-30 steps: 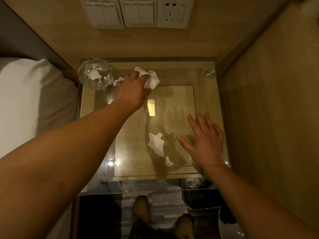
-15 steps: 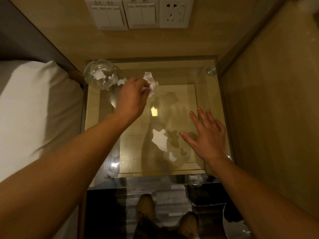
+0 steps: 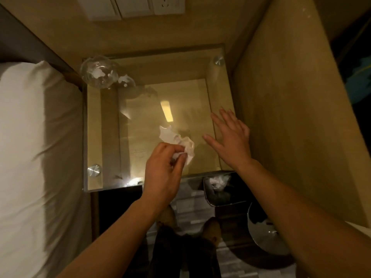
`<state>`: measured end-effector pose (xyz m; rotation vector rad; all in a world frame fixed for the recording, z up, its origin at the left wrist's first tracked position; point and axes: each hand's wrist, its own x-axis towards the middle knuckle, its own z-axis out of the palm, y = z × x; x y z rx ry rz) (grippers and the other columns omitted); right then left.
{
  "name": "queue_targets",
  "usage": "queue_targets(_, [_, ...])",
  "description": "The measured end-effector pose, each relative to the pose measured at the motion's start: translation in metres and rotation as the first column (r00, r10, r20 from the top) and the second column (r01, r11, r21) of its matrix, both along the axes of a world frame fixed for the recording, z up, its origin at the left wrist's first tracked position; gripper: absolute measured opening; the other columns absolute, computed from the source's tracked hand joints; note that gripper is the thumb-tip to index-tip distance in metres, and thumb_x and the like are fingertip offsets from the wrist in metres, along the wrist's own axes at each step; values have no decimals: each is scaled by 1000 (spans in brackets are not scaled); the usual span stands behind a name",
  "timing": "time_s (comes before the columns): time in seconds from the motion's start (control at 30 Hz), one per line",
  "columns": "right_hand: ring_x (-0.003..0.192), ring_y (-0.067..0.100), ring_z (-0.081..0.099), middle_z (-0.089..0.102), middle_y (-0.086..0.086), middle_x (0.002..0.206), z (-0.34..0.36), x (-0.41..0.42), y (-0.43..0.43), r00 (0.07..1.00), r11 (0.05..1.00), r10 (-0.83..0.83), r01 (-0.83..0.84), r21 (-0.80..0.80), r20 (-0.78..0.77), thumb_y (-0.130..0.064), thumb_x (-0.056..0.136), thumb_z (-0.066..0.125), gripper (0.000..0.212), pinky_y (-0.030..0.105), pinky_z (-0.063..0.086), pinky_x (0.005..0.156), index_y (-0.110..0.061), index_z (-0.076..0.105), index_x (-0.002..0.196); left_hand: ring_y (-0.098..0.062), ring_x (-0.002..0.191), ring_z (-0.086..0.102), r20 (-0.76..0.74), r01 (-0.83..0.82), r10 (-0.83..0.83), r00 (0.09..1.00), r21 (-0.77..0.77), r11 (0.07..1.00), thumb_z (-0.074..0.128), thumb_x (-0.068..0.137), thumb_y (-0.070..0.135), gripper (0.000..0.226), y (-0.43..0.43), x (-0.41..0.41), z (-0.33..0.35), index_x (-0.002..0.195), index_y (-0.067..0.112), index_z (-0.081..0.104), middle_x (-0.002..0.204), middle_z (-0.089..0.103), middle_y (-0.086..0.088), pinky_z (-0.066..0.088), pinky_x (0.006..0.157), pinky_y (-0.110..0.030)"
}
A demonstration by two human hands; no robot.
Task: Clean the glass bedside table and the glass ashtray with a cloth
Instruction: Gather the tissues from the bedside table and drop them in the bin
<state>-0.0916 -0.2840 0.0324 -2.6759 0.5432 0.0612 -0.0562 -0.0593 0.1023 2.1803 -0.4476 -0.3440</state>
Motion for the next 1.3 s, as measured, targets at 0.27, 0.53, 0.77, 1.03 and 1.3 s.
queue_targets(0.27, [144,16,37,44,-2,156,13,-84,-28,999,991,-29,23,135,46,-48,101,51,52,41,28,116,-27,46,148,-13,91,59,-158,307,-293,943,72,949,69,94,12,10,-29,-125,-65,103,13,72,106,65,-6,41,75,-21])
queue_targets(0.53, [108,9,55,62,-1,118,32,-179,-32,977,949,-215,207,236,6,-30,104,51,29,24,44,85,-17,63,128,-35,108,65,-498,212,-66,865,244,946,58,100,14,23,-87,-149,-143,117,5,70,119,69,-20,51,88,-36])
queue_targets(0.77, [100,11,60,63,-2,109,28,-245,-14,957,914,-290,270,302,23,-20,101,56,22,25,48,82,-14,66,120,-34,129,59,-663,257,15,748,310,915,66,97,19,47,-116,-141,-174,142,6,56,141,62,-17,47,107,-37])
queue_targets(1.03, [101,12,60,61,-4,110,37,-230,-3,964,898,-266,238,371,26,-21,101,57,20,30,53,80,-16,65,119,-25,96,63,-688,203,-2,726,212,956,66,98,13,10,-85,-133,-131,108,11,67,101,67,-15,46,80,-27])
queue_targets(1.3, [104,5,59,58,-11,113,86,-148,21,984,886,-168,123,448,61,-29,101,57,21,31,55,86,-24,62,121,-2,75,64,-339,-87,157,927,212,973,63,100,28,17,6,-95,18,83,28,68,76,69,11,47,67,-23])
